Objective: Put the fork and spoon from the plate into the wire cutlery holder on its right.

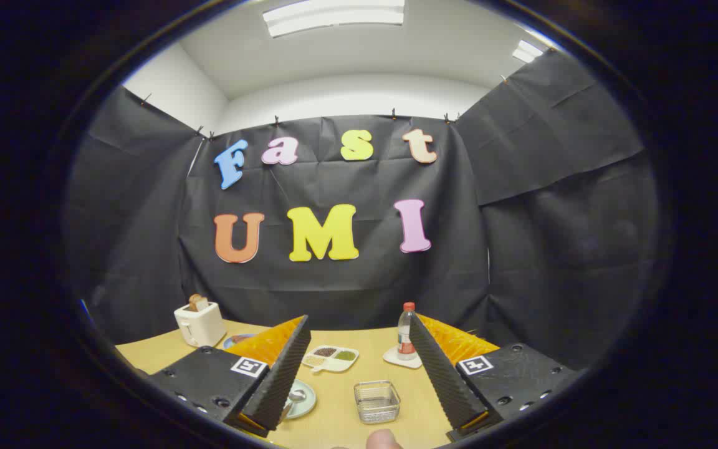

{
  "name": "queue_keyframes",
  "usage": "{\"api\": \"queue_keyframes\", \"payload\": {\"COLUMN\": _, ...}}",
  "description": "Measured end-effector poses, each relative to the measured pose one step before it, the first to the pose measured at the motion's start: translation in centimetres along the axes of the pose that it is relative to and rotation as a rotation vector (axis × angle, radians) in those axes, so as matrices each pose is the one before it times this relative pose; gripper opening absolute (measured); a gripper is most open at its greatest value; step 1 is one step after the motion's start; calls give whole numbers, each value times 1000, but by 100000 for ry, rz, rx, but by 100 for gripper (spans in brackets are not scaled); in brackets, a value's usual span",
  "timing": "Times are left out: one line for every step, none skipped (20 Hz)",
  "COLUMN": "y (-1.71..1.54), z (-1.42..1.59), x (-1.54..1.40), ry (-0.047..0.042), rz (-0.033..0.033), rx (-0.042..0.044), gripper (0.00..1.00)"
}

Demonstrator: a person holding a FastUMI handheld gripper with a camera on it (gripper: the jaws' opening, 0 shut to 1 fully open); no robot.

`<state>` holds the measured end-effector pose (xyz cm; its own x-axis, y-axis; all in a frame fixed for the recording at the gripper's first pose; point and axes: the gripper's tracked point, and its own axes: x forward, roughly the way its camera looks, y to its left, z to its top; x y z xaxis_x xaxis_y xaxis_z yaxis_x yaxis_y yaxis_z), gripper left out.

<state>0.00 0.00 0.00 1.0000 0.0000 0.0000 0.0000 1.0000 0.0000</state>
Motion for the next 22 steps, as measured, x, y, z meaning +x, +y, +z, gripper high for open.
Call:
{"api": "queue_keyframes", "payload": {"y": 394, "z": -257, "x": 68, "ry": 969, "rz": 761, "rx": 297, "gripper": 95}}
{"api": "queue_keyframes", "payload": {"y": 209, "z": -361, "x": 255, "ry": 1208, "rz": 337, "rx": -294, "gripper": 95}}
{"api": "queue_keyframes", "payload": {"y": 134, "z": -318, "x": 246, "ry": 1327, "rz": 6, "rx": -634, "gripper": 95}}
{"api": "queue_keyframes", "payload": {"y": 255, "z": -326, "x": 296, "ry": 1245, "rz": 210, "rx": -562, "gripper": 95}}
{"api": "queue_keyframes", "payload": {"y": 241, "z": -82, "x": 111, "ry": 775, "rz": 299, "rx": -946, "gripper": 95}}
{"api": "queue_keyframes", "payload": {"y": 86, "z": -116, "x": 199, "ry": 892, "rz": -285, "rx": -906, "gripper": 95}}
{"api": "queue_keyframes", "payload": {"y": 16, "z": 20, "x": 66, "ry": 655, "rz": -139, "rx": -480, "gripper": 95}}
{"api": "queue_keyframes", "payload": {"y": 170, "z": 38, "x": 130, "ry": 393, "rz": -29, "rx": -153, "gripper": 95}}
{"api": "queue_keyframes", "payload": {"y": 43, "z": 136, "x": 16, "ry": -53, "rz": -332, "rx": -21, "gripper": 95}}
{"api": "queue_keyframes", "payload": {"y": -9, "z": 55, "x": 81, "ry": -172, "rz": -407, "rx": 293, "gripper": 95}}
{"api": "queue_keyframes", "payload": {"y": 106, "z": -53, "x": 121, "ry": 323, "rz": -223, "rx": 307, "gripper": 95}}
{"api": "queue_keyframes", "payload": {"y": 253, "z": -466, "x": 152, "ry": 904, "rz": 437, "rx": 363, "gripper": 95}}
{"api": "queue_keyframes", "payload": {"y": 275, "z": -230, "x": 77, "ry": 741, "rz": 725, "rx": 396, "gripper": 95}}
{"api": "queue_keyframes", "payload": {"y": 72, "z": -236, "x": 260, "ry": 681, "rz": -21, "rx": -362, "gripper": 95}}
{"api": "queue_keyframes", "payload": {"y": -144, "z": -188, "x": 107, "ry": 377, "rz": -297, "rx": -689, "gripper": 95}}
{"api": "queue_keyframes", "payload": {"y": -89, "z": -163, "x": 98, "ry": 262, "rz": -327, "rx": -342, "gripper": 95}}
{"api": "queue_keyframes", "payload": {"y": -15, "z": -70, "x": -14, "ry": -30, "rz": -100, "rx": -74, "gripper": 95}}
{"api": "queue_keyframes", "payload": {"y": -42, "z": -14, "x": 84, "ry": -106, "rz": -400, "rx": -45, "gripper": 95}}
{"api": "queue_keyframes", "payload": {"y": -39, "z": 86, "x": -32, "ry": -374, "rz": -202, "rx": -197, "gripper": 95}}
{"api": "queue_keyframes", "payload": {"y": -55, "z": -32, "x": -22, "ry": -257, "rz": -410, "rx": -319, "gripper": 95}}
{"api": "queue_keyframes", "payload": {"y": -98, "z": 147, "x": -49, "ry": -364, "rz": -209, "rx": -257, "gripper": 95}}
{"api": "queue_keyframes", "payload": {"y": -57, "z": 96, "x": -27, "ry": -227, "rz": -320, "rx": 226, "gripper": 95}}
